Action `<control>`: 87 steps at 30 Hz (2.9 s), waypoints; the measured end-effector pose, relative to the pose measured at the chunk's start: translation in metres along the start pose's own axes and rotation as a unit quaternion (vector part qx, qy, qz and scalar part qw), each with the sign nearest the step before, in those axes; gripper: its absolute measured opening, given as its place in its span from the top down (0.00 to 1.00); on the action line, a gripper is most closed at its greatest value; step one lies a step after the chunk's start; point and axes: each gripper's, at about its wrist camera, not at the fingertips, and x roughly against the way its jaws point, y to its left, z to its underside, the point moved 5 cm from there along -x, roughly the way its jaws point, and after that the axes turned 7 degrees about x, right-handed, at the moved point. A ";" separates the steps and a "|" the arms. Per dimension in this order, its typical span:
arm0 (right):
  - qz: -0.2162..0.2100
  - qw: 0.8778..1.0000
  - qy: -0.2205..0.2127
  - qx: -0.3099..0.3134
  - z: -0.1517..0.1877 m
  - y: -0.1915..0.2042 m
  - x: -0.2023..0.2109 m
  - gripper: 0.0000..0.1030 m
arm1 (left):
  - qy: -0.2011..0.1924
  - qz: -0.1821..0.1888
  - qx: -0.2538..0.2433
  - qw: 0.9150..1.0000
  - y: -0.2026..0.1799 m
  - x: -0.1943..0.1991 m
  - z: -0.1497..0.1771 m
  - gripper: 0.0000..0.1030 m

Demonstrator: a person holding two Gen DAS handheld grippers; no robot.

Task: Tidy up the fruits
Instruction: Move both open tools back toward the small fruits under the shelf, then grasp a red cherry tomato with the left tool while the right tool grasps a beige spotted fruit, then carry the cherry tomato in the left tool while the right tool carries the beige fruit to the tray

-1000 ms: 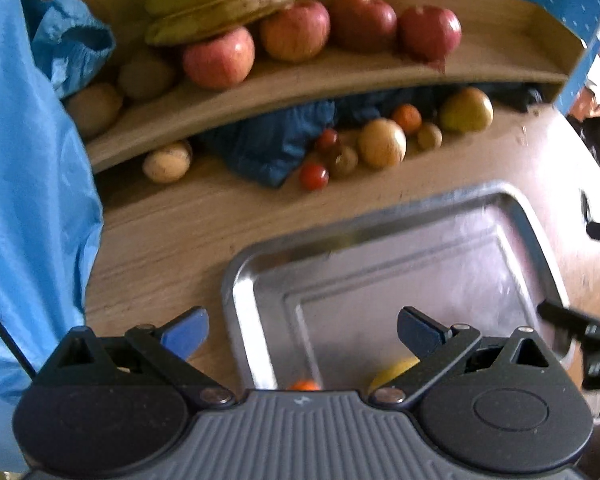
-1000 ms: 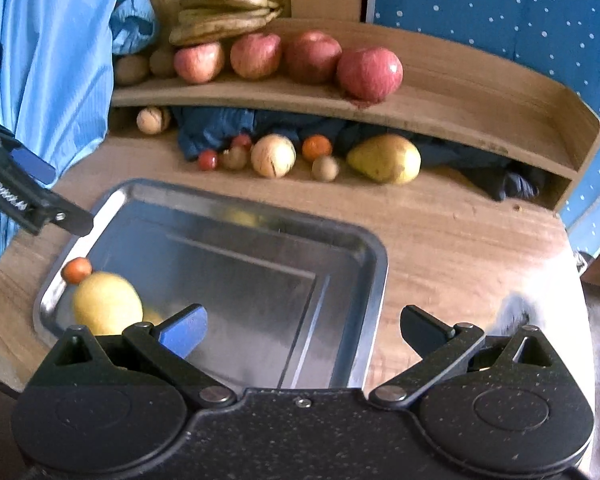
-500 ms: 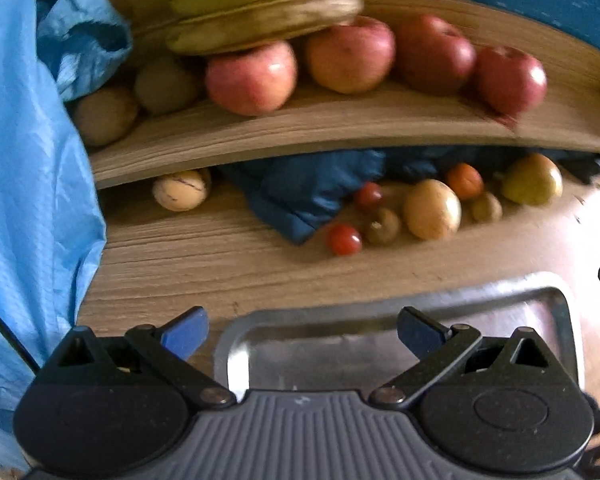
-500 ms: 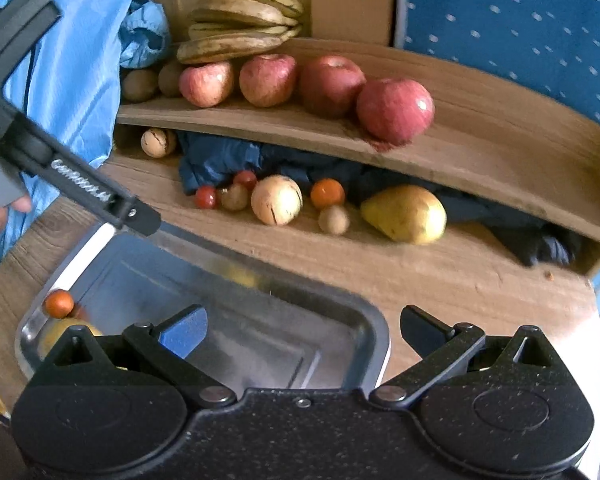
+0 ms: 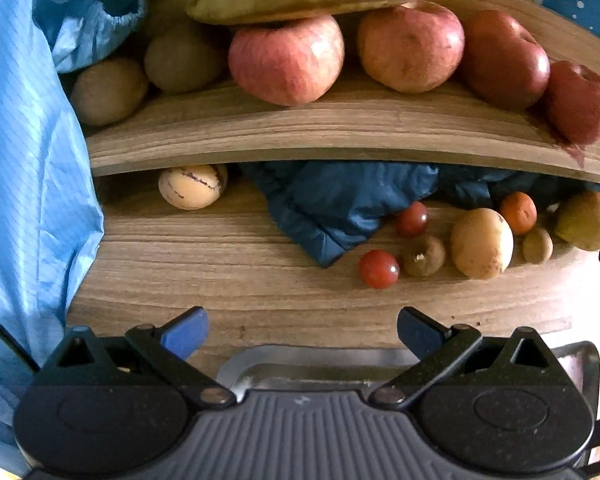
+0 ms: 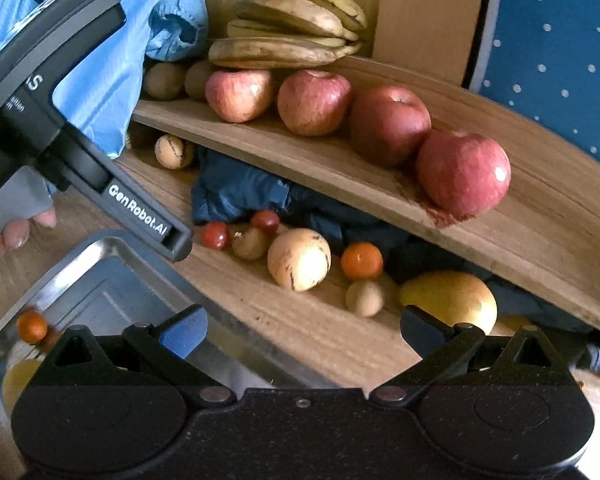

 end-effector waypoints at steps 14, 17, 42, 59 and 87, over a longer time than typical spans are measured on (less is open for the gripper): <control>-0.012 0.999 -0.007 0.029 -0.019 0.001 -0.026 0.10 | -0.008 0.022 0.003 1.000 0.001 -0.014 -0.012 0.01; -0.019 0.999 -0.007 0.034 -0.021 0.003 -0.027 0.13 | -0.010 0.025 -0.001 1.000 0.000 -0.015 -0.012 0.01; -0.016 0.997 0.005 0.078 -0.030 0.013 -0.044 0.31 | -0.008 0.082 0.011 0.997 -0.021 -0.024 -0.006 0.35; 0.000 0.994 0.009 0.110 -0.032 0.026 -0.053 0.42 | -0.018 0.093 0.022 0.995 -0.026 -0.027 -0.013 0.62; 0.043 0.993 -0.001 0.114 -0.025 0.044 -0.030 0.53 | -0.027 0.121 0.035 0.992 -0.006 -0.002 0.009 0.75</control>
